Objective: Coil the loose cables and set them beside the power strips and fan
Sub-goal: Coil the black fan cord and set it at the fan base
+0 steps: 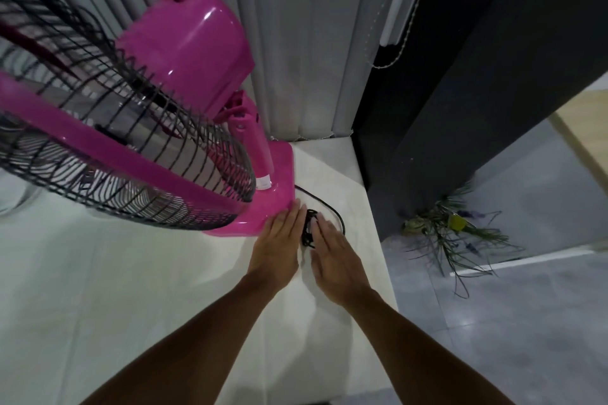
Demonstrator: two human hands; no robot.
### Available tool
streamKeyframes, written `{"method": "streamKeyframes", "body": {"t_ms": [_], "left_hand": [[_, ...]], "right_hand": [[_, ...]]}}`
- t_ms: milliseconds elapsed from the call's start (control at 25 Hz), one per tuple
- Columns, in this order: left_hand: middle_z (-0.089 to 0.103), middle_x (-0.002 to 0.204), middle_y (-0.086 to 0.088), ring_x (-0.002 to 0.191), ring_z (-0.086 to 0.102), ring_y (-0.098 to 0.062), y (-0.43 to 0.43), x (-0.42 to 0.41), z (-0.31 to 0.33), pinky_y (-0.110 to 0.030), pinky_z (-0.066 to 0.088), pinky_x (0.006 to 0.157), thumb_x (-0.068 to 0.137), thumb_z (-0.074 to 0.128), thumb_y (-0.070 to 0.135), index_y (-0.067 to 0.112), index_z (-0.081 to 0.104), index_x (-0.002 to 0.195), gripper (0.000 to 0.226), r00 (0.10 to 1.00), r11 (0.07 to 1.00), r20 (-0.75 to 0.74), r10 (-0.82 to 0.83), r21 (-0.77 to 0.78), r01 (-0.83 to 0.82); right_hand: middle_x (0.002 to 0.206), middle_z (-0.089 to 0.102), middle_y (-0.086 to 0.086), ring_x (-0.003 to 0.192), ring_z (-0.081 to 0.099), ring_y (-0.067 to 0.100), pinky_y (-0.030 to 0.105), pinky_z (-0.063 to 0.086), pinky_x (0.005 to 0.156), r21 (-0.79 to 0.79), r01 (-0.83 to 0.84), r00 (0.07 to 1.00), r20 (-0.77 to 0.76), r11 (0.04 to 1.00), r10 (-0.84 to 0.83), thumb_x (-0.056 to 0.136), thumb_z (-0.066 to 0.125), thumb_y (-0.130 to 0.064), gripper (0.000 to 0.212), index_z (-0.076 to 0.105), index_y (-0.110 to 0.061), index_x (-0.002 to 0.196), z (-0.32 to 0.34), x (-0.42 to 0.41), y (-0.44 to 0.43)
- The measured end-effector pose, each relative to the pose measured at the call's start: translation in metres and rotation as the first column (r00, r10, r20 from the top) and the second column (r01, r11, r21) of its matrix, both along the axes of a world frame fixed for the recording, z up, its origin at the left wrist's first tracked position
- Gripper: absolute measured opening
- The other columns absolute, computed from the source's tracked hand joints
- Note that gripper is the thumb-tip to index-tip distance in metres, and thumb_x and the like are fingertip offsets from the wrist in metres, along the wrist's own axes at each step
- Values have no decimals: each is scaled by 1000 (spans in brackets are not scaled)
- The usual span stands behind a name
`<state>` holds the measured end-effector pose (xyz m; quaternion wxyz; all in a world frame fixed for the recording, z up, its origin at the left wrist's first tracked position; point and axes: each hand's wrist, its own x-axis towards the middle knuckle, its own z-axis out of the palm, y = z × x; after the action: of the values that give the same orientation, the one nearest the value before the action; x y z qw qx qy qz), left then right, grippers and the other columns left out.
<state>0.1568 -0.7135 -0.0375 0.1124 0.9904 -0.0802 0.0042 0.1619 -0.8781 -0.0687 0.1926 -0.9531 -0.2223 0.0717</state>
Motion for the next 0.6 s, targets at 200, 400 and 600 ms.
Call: {"method": "streamKeyframes", "body": {"t_ms": [200,400,600], "left_hand": [[-1,165,-13,152,-4,-31,0,15,-4,-52,7,122,94,21,30,7,2,156,70,993,971,-118,-23,234,50],[-5,165,-14,151,-11,-33,-2,25,-10,-54,1,121,95,26,31,6,-6,155,72,987,942,-163,-15,330,69],[4,165,-15,151,-6,-36,-10,32,-13,-58,2,118,96,21,40,6,0,154,71,985,904,-165,-41,413,107]], "right_hand": [[160,40,14,148,39,32,43,39,119,-100,119,993,21,988,-118,108,35,-45,58,33,-16,158,-2,13,10],[148,53,14,133,54,29,39,51,103,-142,157,987,53,977,-151,105,48,-39,50,50,-12,146,-3,31,8],[138,63,18,125,62,36,41,58,89,-161,105,990,111,981,-88,96,67,-31,47,63,-2,133,-5,36,6]]}}
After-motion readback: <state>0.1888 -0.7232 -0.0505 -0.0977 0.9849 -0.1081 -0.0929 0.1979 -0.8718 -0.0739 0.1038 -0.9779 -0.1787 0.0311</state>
